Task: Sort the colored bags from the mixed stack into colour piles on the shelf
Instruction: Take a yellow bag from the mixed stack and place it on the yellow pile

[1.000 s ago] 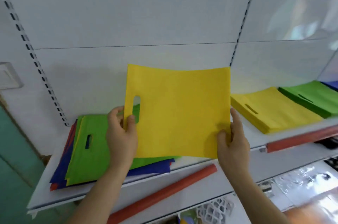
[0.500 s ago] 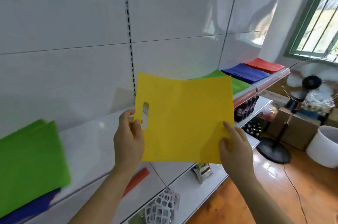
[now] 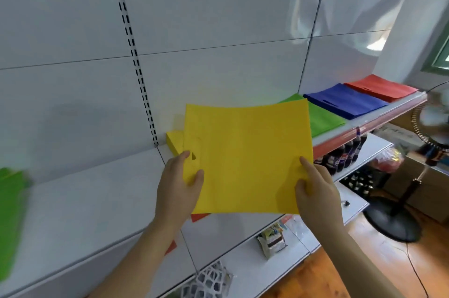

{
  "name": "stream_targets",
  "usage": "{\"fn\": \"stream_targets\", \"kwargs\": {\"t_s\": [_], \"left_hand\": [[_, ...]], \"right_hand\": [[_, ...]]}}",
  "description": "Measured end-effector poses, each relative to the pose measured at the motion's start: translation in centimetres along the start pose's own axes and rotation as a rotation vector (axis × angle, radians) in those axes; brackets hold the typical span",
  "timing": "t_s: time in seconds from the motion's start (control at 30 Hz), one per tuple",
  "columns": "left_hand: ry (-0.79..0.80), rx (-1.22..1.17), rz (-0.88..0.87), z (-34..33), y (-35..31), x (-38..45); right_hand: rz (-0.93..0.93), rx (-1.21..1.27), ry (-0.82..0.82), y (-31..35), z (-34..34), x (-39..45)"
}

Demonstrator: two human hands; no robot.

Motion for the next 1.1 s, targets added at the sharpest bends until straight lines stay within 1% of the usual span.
{"fn": "stream_targets", "kwargs": {"t_s": [0.13, 0.23, 0.33, 0.47, 0.57, 0.73, 0.97, 1.1], "left_hand": [[-0.002, 0.117, 0.011, -1.5, 1.2, 3.4], [-0.012, 0.185, 0.049, -2.4, 1.9, 5.3], [-0.015, 0.27, 0.1, -2.9, 2.6, 7.0], [0.033, 0.393, 0.177, -4.2, 3.6, 8.2], [0.066, 0.448, 0.244, -5.3, 4.2, 8.1], [0.053, 0.564, 0.36, -6.0, 4.5, 7.7], [0.038, 0.728, 0.499, -6.8, 4.1, 6.3], [0.024, 0.751, 0.547, -7.0, 4.0, 5.6]], "right_hand": [[0.06, -0.007, 0.07, 0.4, -3.2, 4.8], [0.108, 0.0, 0.152, 0.8, -5.7, 9.1], [0.146, -0.011, 0.199, 0.8, -8.2, 13.3], [0.188, -0.024, 0.281, -0.4, -11.9, 16.7], [0.213, -0.016, 0.361, -1.7, -14.8, 18.2], [0.223, -0.011, 0.502, -4.1, -18.6, 20.1], [0.359, -0.022, 0.671, -4.9, -21.1, 19.5], [0.434, -0.06, 0.709, -5.0, -21.6, 19.0]]}}
Point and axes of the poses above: each hand's wrist, its own x-axis towards the middle knuckle, its own z-axis out of the back of the hand, y = z × x, the point moved 10 cm from there along x, towards the middle knuckle, and after that the axes turned 9 degrees about z, right-handed, at the moved point
